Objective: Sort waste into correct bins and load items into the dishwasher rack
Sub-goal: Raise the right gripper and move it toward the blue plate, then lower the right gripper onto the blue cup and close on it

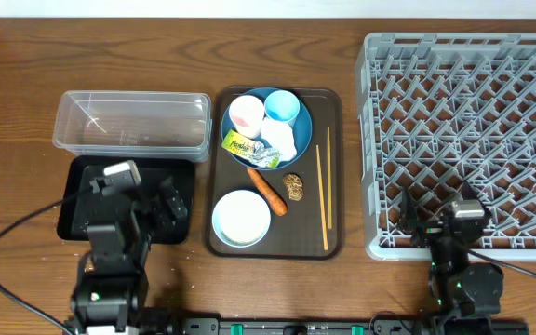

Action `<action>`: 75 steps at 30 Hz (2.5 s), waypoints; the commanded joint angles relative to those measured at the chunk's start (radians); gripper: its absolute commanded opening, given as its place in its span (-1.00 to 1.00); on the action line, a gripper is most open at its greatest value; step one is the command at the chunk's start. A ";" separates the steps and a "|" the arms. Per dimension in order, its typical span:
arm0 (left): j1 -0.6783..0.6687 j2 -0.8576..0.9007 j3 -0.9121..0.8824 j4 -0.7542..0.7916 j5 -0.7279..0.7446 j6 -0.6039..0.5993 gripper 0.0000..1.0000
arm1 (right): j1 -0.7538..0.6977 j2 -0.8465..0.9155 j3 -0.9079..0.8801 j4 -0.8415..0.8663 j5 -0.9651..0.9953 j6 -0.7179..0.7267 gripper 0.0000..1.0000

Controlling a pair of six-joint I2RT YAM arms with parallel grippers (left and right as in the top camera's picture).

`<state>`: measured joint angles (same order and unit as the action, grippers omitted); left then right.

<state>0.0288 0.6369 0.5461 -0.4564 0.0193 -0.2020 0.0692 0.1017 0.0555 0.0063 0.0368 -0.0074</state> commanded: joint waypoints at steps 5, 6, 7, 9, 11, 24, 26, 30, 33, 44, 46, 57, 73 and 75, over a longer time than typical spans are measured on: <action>-0.002 0.117 0.185 -0.159 -0.003 0.018 0.96 | -0.006 0.254 0.209 -0.026 0.042 0.022 0.99; -0.002 0.127 0.202 -0.179 -0.003 0.019 0.96 | -0.006 0.299 0.242 -0.041 0.042 0.022 0.98; -0.002 0.137 0.220 -0.195 -0.003 0.022 0.96 | -0.006 0.344 0.278 -0.058 0.042 0.022 0.98; -0.002 0.151 0.248 -0.202 -0.003 0.022 0.96 | -0.006 0.442 0.361 -0.099 0.041 0.022 0.99; -0.002 0.154 0.266 -0.201 -0.004 0.022 0.96 | -0.006 0.539 0.450 -0.148 0.041 0.021 0.98; -0.001 0.148 0.269 -0.161 -0.004 0.017 0.96 | -0.006 0.895 0.801 -0.325 -0.233 -0.051 0.99; -0.001 0.151 0.269 -0.140 -0.005 0.012 0.96 | -0.006 0.901 0.801 -0.236 -0.233 -0.044 0.98; -0.001 0.177 0.276 -0.121 -0.006 0.002 0.96 | -0.003 0.939 0.814 -0.079 -0.232 -0.032 0.63; -0.001 0.228 0.296 -0.127 -0.008 0.002 0.96 | 0.021 1.010 0.879 -0.083 -0.232 -0.031 0.66; 0.036 0.500 0.514 -0.288 -0.008 -0.003 0.96 | 0.191 1.386 1.312 -0.347 -0.220 -0.078 0.62; 0.065 0.527 0.541 -0.301 -0.008 -0.019 0.95 | 0.217 1.456 1.388 -0.386 -0.221 -0.079 0.57; 0.145 0.555 0.554 -0.317 -0.008 -0.047 0.95 | 0.372 1.725 1.576 -0.443 -0.220 -0.076 0.36; 0.145 0.555 0.554 -0.318 -0.008 -0.047 0.96 | 0.420 1.782 1.576 -0.470 -0.096 -0.076 0.31; 0.145 0.555 0.554 -0.318 -0.008 -0.047 0.96 | 0.420 1.782 1.576 -0.473 -0.088 -0.076 0.30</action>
<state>0.1684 1.1885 1.0763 -0.7708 0.0193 -0.2398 0.4831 1.8904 1.6093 -0.4606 -0.0818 -0.0772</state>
